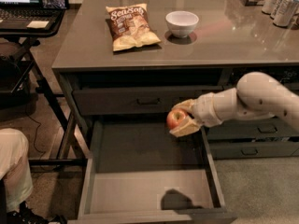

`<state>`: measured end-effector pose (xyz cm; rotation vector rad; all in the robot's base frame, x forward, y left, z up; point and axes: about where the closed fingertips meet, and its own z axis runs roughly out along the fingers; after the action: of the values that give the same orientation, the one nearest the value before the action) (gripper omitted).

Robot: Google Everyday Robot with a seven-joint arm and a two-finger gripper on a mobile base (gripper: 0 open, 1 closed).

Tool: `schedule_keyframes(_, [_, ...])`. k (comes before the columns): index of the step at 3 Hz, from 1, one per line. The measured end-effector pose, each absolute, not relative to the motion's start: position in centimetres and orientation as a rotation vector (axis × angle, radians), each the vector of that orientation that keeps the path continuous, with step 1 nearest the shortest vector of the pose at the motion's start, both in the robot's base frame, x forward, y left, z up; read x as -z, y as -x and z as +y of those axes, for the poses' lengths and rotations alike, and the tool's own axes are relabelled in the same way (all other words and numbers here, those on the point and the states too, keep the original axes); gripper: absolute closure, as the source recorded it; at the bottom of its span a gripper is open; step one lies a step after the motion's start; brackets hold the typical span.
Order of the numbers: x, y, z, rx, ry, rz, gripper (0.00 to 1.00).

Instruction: Pick apple from middle drawer and place on counter

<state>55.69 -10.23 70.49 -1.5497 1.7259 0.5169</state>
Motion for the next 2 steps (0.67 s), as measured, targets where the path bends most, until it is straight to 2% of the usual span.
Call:
schedule_keyframes(1, [-75.63, -58.63, -13.52, -0.432, 1.479, 1.775, 1.00])
schedule_keyframes(2, [-75.65, -58.64, -13.52, -0.432, 1.479, 1.775, 1.00])
